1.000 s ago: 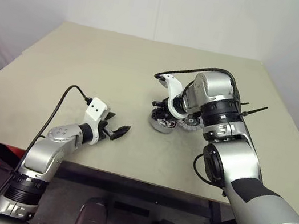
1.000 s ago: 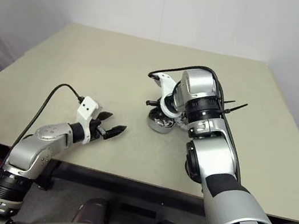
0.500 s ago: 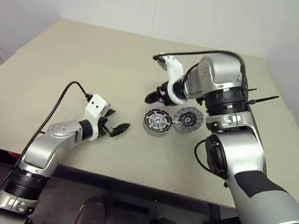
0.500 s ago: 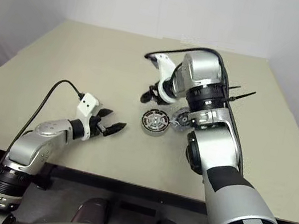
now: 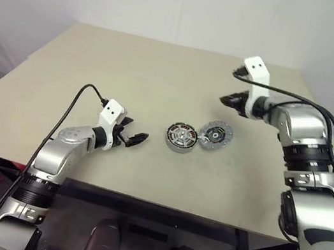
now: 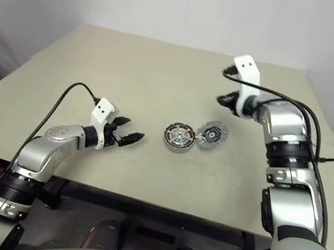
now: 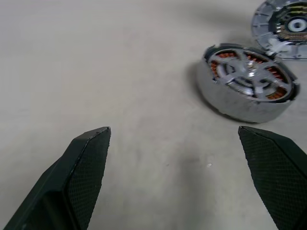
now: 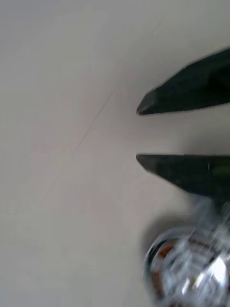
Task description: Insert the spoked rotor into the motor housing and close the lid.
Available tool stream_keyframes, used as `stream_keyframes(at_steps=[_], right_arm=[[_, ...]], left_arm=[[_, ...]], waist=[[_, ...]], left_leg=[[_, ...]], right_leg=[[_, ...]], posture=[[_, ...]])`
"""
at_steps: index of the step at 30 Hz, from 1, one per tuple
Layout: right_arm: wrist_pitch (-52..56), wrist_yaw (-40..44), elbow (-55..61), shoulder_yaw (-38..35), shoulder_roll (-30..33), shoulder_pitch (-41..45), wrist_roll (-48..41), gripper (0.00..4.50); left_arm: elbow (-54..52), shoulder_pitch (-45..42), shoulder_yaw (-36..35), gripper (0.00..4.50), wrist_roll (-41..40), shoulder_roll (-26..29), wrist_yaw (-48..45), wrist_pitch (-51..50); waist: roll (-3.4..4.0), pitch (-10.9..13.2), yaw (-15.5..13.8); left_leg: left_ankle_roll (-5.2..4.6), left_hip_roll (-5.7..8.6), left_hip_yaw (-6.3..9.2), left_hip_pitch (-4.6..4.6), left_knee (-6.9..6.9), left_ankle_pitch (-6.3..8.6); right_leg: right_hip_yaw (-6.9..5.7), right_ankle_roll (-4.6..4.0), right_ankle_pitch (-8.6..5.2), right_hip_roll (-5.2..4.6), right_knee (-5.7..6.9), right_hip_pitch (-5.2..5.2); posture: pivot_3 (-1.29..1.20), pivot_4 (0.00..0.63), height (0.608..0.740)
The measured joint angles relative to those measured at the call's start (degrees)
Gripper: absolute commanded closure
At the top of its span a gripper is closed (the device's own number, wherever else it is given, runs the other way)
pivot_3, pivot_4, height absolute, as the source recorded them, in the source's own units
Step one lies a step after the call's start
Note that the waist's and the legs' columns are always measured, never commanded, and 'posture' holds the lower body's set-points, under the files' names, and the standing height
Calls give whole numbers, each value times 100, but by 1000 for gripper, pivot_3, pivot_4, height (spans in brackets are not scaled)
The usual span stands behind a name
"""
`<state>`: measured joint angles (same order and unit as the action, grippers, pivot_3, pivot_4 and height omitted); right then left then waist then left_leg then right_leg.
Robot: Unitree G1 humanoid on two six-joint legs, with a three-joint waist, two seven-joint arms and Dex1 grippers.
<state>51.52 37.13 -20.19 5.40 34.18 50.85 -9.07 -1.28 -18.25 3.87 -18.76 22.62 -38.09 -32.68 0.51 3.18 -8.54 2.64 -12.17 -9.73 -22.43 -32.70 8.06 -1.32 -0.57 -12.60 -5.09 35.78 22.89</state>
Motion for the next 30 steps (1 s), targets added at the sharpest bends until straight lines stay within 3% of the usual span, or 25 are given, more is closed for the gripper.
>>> stream_keyframes(at_steps=[2, 8, 15, 30], right_arm=[[-26, 4, 196, -93, 244, -249, 1, 4481], [132, 321, 1387, -316, 1023, -1325, -98, 4481], [749, 474, 2651, -69, 650, -2481, -510, 4481], [1053, 302, 2594, -11, -137, -1447, -891, 4481]], left_arm=[[111, -177, 70, 0, 4, -5, -123, 42], [606, -540, 164, 0, 120, 84, -428, 185], [797, -714, 223, 0, 192, 84, -560, 289], [702, -566, 125, 0, 215, 212, -505, 282]], waist=[[2, 0, 21], [5, -3, 34], [11, -3, 59], [16, -3, 138]], left_leg=[[-2, -4, -2, 3, -2, 1], [-28, -8, -10, 22, -5, 15], [-50, -9, -12, 43, -8, 28], [-47, -9, -11, 42, -13, 26]], right_leg=[[1, -5, 3, 3, 0, 0], [6, -8, 3, 5, -5, -15], [5, -9, 3, 2, -3, -31], [0, -14, 6, -2, -1, -32]], posture=[[0, 0, 740], [0, 0, 740], [0, 0, 740], [0, 0, 740]])
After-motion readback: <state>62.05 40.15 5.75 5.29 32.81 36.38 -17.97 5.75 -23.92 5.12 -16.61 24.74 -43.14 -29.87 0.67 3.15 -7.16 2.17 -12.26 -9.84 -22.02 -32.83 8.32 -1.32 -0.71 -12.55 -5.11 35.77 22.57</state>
